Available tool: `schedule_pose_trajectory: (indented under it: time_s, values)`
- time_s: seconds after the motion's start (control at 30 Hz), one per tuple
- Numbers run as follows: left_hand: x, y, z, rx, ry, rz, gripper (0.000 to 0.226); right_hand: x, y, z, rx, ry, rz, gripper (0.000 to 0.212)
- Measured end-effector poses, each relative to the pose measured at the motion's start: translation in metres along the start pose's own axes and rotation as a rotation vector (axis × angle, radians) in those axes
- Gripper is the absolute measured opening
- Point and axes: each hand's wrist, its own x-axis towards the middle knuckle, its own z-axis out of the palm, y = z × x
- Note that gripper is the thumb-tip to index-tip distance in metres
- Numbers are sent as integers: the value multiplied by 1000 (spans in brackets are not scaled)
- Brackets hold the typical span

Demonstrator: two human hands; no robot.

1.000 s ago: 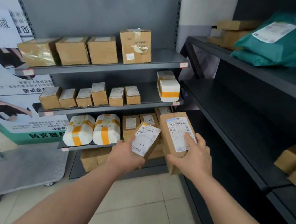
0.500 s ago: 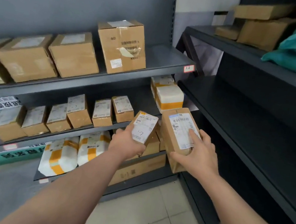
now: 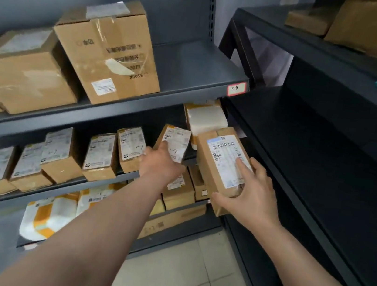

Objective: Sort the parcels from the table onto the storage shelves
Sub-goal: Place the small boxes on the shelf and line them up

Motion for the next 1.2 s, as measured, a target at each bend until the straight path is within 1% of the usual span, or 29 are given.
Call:
schedule_pose_trajectory:
  time_s: [0.13,0.27,0.43,0.63,0.67,0.77,0.9,1.07,1.2]
  values:
    - [21,16,8,-14,21,-53,72,12,8,-3,26,-33,-20,108]
    - [29,18,14,38,25,-52,74,19,9,-5,19,-45,-3,108]
    - [17,8,12,-25,101,5,67,10,3,-5,21,-23,-4,106]
    - [-12,-9,-9,-51,86,149,39,-16,-16,-6,-5,45,8,105]
    - [-19,-11,-14,-63,78,168,38,-21,-21,-7,-18,57,9,105]
    - [-40,-16,-28,-86,71,237,45,-36,-35,-12,-33,105,6,104]
    - [-67,-21,-49,-149,105,314,47,-57,-54,-22,-17,165,1,102]
    - [-92,-21,-85,-252,192,449,43,-66,-81,-47,-7,250,-19,102]
    - [-105,-12,-117,-271,272,525,43,-58,-103,-69,20,332,-80,102]
